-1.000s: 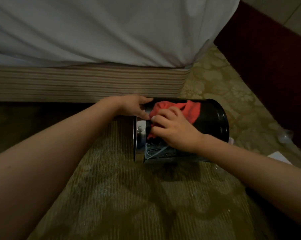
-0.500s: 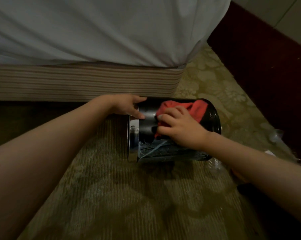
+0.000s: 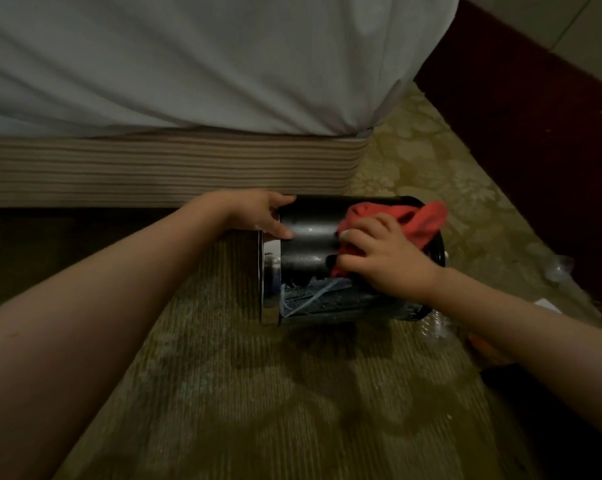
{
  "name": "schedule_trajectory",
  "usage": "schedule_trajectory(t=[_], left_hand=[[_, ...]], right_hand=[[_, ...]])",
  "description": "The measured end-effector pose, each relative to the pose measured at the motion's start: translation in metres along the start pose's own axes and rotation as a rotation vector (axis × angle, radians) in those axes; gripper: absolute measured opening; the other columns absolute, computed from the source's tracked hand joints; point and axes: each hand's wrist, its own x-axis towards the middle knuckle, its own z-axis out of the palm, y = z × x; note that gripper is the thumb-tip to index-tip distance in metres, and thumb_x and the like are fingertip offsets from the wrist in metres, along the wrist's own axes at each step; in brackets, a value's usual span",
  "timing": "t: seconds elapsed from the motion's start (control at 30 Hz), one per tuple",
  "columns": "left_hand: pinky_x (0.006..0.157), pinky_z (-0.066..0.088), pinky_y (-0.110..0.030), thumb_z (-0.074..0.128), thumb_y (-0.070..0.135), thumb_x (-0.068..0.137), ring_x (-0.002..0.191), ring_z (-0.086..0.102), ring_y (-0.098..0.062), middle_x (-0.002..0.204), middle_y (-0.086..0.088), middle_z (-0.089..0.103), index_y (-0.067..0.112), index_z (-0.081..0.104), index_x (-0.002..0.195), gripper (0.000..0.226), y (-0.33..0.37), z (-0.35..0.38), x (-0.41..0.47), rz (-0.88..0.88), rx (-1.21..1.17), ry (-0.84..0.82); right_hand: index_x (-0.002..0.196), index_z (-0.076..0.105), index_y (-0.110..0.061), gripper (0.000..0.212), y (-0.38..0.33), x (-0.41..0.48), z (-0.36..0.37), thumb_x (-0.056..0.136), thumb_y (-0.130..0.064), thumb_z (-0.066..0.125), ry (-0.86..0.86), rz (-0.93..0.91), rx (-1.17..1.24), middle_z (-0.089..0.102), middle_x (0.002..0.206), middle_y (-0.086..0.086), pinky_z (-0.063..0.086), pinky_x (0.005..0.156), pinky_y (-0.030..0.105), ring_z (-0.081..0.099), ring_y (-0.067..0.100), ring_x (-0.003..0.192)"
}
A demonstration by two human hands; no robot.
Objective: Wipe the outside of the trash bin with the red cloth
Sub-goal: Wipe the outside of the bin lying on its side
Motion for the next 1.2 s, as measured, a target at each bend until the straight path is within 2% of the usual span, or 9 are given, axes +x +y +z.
schedule_trajectory(t=[0.07, 0.17, 0.3, 0.4, 0.63, 0.73, 0.93, 1.07, 1.2], left_hand=[[0.114, 0.02, -0.029, 0.068, 0.035, 0.08, 0.137, 0.03, -0.019, 0.152, -0.005, 0.028, 0.022, 0.017, 0.148, 0.085, 0.0, 0.0, 0.0, 0.013, -0.012, 0.012], [0.102, 0.023, -0.018, 0.068, 0.034, 0.081, 0.134, 0.034, -0.019, 0.151, -0.006, 0.03, 0.021, 0.018, 0.148, 0.085, -0.001, 0.001, 0.001, 0.016, -0.008, 0.02], [0.111, 0.027, -0.036, 0.067, 0.038, 0.08, 0.131, 0.038, -0.025, 0.147, -0.011, 0.035, 0.024, 0.018, 0.148, 0.084, -0.003, 0.002, 0.003, 0.011, 0.004, 0.02], [0.107, 0.03, -0.044, 0.066, 0.038, 0.081, 0.127, 0.041, -0.032, 0.142, -0.017, 0.04, 0.025, 0.017, 0.148, 0.084, -0.002, 0.002, 0.003, 0.005, 0.011, 0.025], [0.115, 0.02, -0.031, 0.067, 0.033, 0.081, 0.138, 0.027, -0.019, 0.154, -0.004, 0.023, 0.02, 0.017, 0.148, 0.084, -0.001, 0.003, 0.001, 0.016, -0.012, 0.025], [0.115, 0.019, -0.031, 0.067, 0.035, 0.081, 0.138, 0.026, -0.018, 0.154, -0.003, 0.021, 0.022, 0.017, 0.148, 0.085, -0.003, 0.002, 0.0, 0.028, -0.019, 0.017], [0.113, 0.024, -0.044, 0.064, 0.04, 0.082, 0.134, 0.033, -0.025, 0.154, -0.003, 0.022, 0.028, 0.015, 0.148, 0.083, -0.003, 0.002, 0.0, 0.018, 0.013, 0.005], [0.114, 0.024, -0.045, 0.064, 0.037, 0.083, 0.135, 0.031, -0.026, 0.154, -0.004, 0.021, 0.028, 0.014, 0.148, 0.083, 0.001, 0.002, -0.001, -0.005, 0.009, -0.007], [0.118, 0.014, -0.035, 0.067, 0.037, 0.081, 0.142, 0.018, -0.018, 0.156, -0.002, 0.016, 0.024, 0.016, 0.148, 0.085, 0.0, 0.001, 0.0, -0.002, 0.002, 0.016]], right_hand=[[0.091, 0.07, -0.017, 0.024, -0.02, 0.028, 0.002, 0.076, -0.02, 0.051, 0.054, -0.058, 0.034, 0.065, 0.109, 0.016, 0.047, 0.08, 0.057, 0.061, 0.038, 0.102], [0.092, 0.07, -0.019, 0.021, -0.02, 0.024, 0.004, 0.074, -0.02, 0.058, 0.045, -0.09, 0.025, 0.065, 0.111, 0.013, 0.046, 0.087, 0.054, 0.061, 0.034, 0.104], [0.09, 0.071, -0.019, 0.033, 0.025, -0.036, 0.002, 0.058, -0.016, 0.08, -0.029, -0.002, -0.027, 0.066, 0.109, 0.015, 0.044, 0.087, 0.057, 0.062, 0.037, 0.101], [0.09, 0.071, -0.018, 0.042, 0.041, -0.049, -0.001, 0.051, -0.014, 0.087, -0.116, 0.079, -0.044, 0.065, 0.108, 0.017, 0.046, 0.08, 0.057, 0.062, 0.04, 0.098], [0.093, 0.069, -0.019, 0.033, -0.031, 0.049, 0.007, 0.062, -0.017, 0.077, 0.075, -0.056, 0.057, 0.064, 0.111, 0.014, 0.047, 0.08, 0.053, 0.061, 0.036, 0.101], [0.092, 0.07, -0.02, 0.022, -0.014, 0.023, 0.011, 0.069, -0.018, 0.071, 0.111, -0.074, 0.044, 0.065, 0.11, 0.014, 0.046, 0.088, 0.052, 0.062, 0.034, 0.102], [0.093, 0.068, -0.02, 0.046, 0.031, -0.047, 0.013, 0.05, -0.015, 0.085, -0.032, 0.029, -0.043, 0.063, 0.11, 0.017, 0.044, 0.084, 0.056, 0.054, 0.037, 0.103], [0.095, 0.066, -0.021, 0.04, 0.0, -0.005, 0.007, 0.057, -0.02, 0.079, 0.003, -0.003, -0.01, 0.062, 0.111, 0.016, 0.046, 0.079, 0.055, 0.059, 0.038, 0.098], [0.095, 0.068, -0.021, 0.029, -0.033, 0.034, 0.009, 0.067, -0.023, 0.07, 0.045, -0.014, 0.014, 0.063, 0.111, 0.013, 0.046, 0.082, 0.052, 0.059, 0.034, 0.101]])
